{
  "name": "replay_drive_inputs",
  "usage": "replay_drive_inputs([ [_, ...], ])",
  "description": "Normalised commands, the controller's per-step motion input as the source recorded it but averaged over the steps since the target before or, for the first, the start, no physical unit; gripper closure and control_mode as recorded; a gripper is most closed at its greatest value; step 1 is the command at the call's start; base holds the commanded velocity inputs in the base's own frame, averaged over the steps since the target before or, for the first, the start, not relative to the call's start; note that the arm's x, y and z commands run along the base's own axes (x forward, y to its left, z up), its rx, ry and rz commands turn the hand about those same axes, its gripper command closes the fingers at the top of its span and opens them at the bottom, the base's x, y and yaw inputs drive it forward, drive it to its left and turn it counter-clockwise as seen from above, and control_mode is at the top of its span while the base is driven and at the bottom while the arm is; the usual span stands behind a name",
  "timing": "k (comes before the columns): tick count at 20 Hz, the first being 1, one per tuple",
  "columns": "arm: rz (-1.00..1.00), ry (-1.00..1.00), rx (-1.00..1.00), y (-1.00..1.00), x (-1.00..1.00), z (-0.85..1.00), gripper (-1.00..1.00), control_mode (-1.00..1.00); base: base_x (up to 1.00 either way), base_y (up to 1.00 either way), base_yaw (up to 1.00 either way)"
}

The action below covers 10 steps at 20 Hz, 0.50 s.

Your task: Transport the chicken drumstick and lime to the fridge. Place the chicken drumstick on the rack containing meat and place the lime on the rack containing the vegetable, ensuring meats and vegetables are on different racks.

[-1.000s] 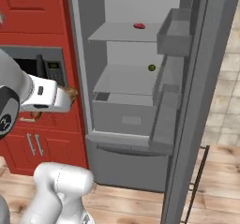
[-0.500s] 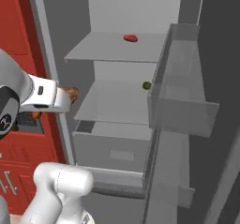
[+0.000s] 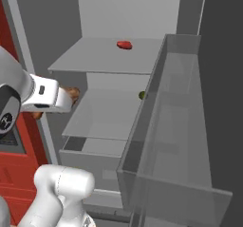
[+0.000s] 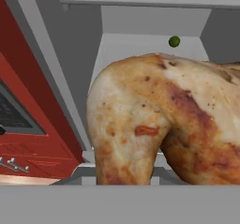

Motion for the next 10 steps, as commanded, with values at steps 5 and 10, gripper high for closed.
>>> replay_drive_inputs([
  [5, 0.00, 0.00, 0.00, 0.00, 0.00, 0.00, 1.00, 1.00, 0.73, -0.36, -0.21],
  [10, 0.00, 0.00, 0.00, 0.00, 0.00, 0.00, 1.00, 1.00, 0.20, -0.48, -0.28],
])
